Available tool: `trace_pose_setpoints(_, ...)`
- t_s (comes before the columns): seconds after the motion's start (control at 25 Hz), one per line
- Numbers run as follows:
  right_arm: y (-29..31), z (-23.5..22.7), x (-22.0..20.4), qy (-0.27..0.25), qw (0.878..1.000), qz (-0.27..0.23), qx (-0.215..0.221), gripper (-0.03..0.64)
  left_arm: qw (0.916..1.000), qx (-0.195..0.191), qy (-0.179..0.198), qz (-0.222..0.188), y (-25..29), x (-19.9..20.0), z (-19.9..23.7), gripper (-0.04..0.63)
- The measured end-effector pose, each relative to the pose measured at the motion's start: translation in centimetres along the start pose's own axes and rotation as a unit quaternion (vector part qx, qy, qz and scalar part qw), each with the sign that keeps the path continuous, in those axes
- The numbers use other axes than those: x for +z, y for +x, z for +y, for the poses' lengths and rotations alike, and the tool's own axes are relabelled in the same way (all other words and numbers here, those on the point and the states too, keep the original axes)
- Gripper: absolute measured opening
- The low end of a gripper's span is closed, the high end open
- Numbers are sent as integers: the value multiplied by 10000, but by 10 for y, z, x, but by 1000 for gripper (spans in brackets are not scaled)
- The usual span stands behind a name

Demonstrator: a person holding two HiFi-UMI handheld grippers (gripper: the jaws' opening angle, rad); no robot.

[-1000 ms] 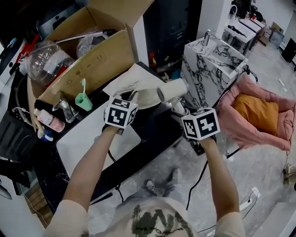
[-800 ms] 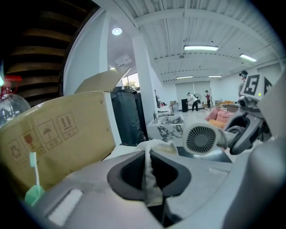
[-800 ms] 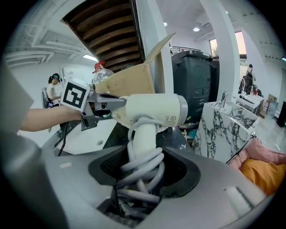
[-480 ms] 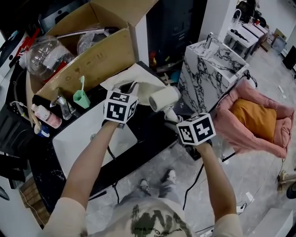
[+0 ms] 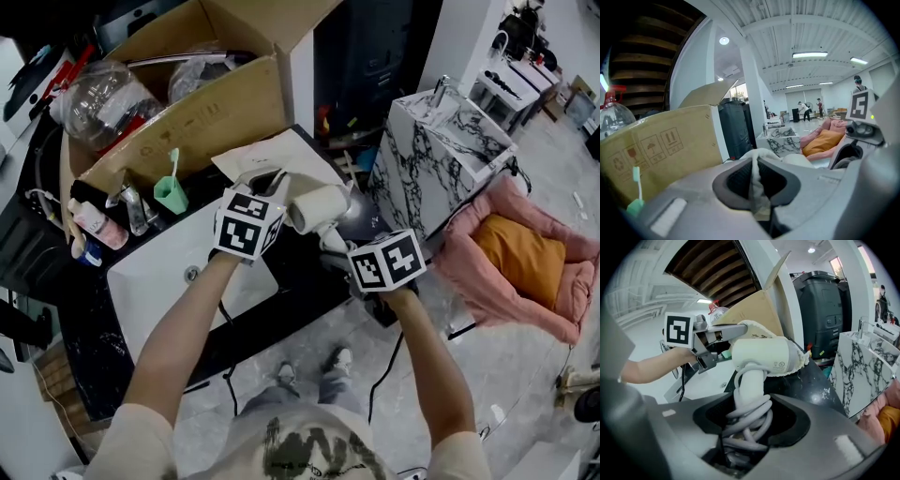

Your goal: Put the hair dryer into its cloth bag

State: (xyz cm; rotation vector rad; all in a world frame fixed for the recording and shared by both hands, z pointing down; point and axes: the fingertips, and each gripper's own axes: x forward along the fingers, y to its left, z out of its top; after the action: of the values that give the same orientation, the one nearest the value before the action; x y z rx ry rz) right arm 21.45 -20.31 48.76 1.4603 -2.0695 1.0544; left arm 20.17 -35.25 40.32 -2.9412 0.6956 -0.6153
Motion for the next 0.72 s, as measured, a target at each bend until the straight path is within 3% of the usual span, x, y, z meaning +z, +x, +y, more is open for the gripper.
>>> trace_pose_setpoints(0.2, 15, 3, 5, -66, 9998, 98, 168, 238, 10000, 8, 34, 36, -1, -6, -5, 23)
trace_pose_setpoints(0.72, 51, -12, 28, -374, 9982, 386, 263, 238, 9991, -397, -103, 143, -5, -18, -22, 23)
